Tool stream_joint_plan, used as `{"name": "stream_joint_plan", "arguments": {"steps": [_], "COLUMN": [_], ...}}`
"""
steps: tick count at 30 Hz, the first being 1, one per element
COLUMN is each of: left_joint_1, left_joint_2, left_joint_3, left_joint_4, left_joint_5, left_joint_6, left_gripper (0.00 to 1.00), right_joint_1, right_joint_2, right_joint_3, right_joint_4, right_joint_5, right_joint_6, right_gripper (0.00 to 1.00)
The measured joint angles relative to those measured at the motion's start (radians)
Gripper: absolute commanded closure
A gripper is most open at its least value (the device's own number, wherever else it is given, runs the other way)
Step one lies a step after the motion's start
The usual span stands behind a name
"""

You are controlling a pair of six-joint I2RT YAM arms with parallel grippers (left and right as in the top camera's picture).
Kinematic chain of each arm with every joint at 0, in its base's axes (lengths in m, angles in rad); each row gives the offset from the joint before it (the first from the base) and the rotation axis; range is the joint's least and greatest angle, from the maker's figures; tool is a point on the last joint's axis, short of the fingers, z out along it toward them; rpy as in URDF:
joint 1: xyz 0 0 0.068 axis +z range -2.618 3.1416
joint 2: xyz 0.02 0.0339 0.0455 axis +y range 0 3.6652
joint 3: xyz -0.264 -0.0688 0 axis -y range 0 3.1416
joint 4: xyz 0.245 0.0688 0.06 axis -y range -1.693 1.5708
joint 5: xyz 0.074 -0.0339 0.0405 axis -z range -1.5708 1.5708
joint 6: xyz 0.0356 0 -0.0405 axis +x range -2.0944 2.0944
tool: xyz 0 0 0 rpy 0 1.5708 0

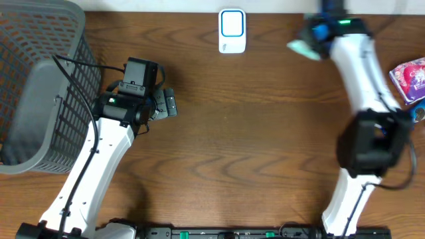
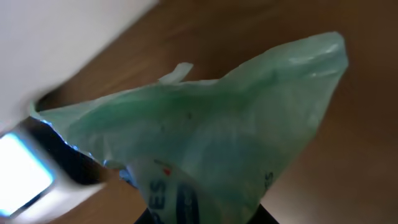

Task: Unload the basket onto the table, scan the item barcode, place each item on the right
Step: 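Carry the wipes pack to the right edge of the table, then release the wipes pack beside the Oreo snack and withdraw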

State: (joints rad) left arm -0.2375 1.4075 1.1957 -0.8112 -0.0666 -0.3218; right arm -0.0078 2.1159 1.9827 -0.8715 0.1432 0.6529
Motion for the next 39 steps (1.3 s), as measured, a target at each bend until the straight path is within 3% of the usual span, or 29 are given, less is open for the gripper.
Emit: {"name": "stream_joint_plan", "arguments": {"steps": [4, 5, 7, 8, 12, 19, 30, 39], "left_joint_1": [0.0, 0.0, 0.0, 0.0, 0.0, 0.0, 0.0, 0.0], "left_joint_2": [0.0, 0.0, 0.0, 0.0, 0.0, 0.0, 0.0, 0.0], "left_joint_3": [0.0, 0.0, 0.0, 0.0, 0.0, 0.0, 0.0, 0.0], "left_joint_4": [0.0, 0.0, 0.0, 0.0, 0.0, 0.0, 0.0, 0.0], "left_joint_5": [0.0, 0.0, 0.0, 0.0, 0.0, 0.0, 0.0, 0.0], "left_joint_6": [0.0, 0.0, 0.0, 0.0, 0.0, 0.0, 0.0, 0.0], "left_gripper": [0.02, 0.02, 0.02, 0.02, 0.02, 0.02, 0.02, 0.02], "right_joint_1": [-0.127, -0.148, -0.195, -0.211, -0.269, -0.303, -0.193, -0.08], "right_joint_2": [-0.049, -0.048, -0.04, -0.037, -0.027, -0.011, -0.038, -0.282], "right_joint_3": [0.013, 0.013, 0.011, 0.011, 0.011, 0.011, 0.011, 0.006], "right_joint_4": [-0.145, -0.167, -0.2, -0.205, -0.217, -0.285, -0.346, -0.524], "right_joint_5": [0.189, 0.221, 0.282, 0.296, 0.315, 0.316, 0.148, -0.037], "right_joint_6": [-0.014, -0.015, -0.024, -0.023, -0.029, -0.033, -0.07, -0.139], "right_gripper": [0.92, 0.79, 0.32, 0.2, 0.01, 0.01, 0.01, 0.01]}}
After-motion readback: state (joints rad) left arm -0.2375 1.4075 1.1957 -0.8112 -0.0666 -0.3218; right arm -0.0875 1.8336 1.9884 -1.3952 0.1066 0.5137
